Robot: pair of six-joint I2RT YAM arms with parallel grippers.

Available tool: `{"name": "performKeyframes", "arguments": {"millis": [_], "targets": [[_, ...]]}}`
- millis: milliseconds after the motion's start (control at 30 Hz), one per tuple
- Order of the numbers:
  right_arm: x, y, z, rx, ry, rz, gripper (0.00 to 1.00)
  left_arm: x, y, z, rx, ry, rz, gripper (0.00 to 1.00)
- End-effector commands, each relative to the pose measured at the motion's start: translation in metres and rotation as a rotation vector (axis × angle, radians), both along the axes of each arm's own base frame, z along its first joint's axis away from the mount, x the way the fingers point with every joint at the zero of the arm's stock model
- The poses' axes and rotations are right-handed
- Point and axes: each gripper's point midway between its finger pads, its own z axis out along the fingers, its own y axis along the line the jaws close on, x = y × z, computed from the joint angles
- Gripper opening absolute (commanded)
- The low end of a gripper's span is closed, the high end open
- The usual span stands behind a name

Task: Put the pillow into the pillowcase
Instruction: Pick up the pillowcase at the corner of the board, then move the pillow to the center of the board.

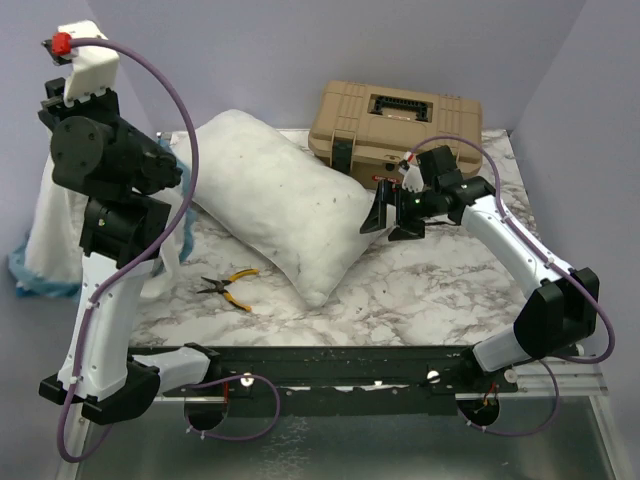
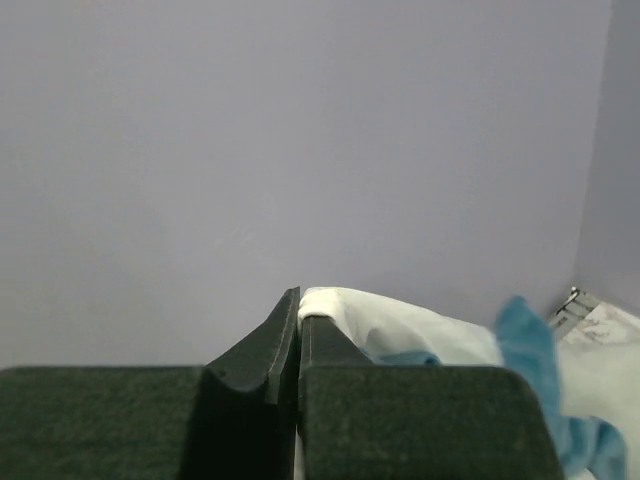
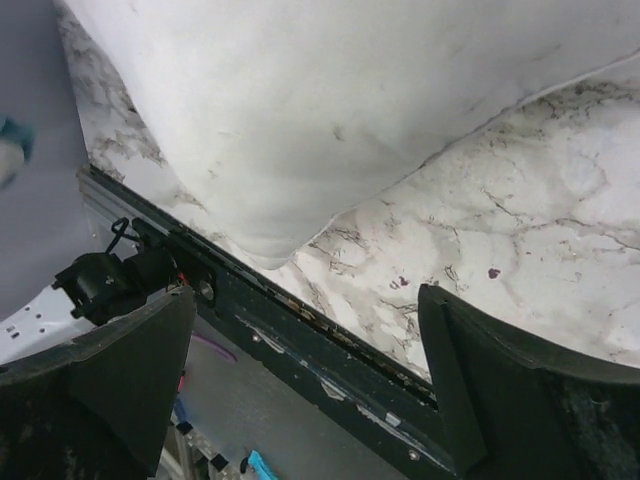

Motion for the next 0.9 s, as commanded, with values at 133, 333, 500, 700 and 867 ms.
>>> {"name": "performKeyframes", "arguments": {"millis": [133,333,500,700,867], "targets": [[-0.006,0.028,-0.036,0.258,0.176,-0.039,1.00,0.044,-0.067,-0.091,0.071,0.291,-0.072,0.00],[0.020,0.057,-0.069,0.390,0.256,-0.076,0.99,0.084,-0.147,-0.155,-0.002,0.361,-0.444,0.00],[0.049,0.096,-0.078,0.412,0.249,-0.032,0.86,0.101,-0.190,-0.193,-0.148,0.402,-0.644,0.00],[0.068,0.091,-0.068,0.320,0.152,-0.019,0.01,0.115,-0.194,-0.190,-0.276,0.355,-0.688,0.00],[0.055,0.012,-0.032,0.053,-0.007,-0.083,0.00,0.129,-0.136,-0.187,-0.342,0.322,-0.555,0.00]]}}
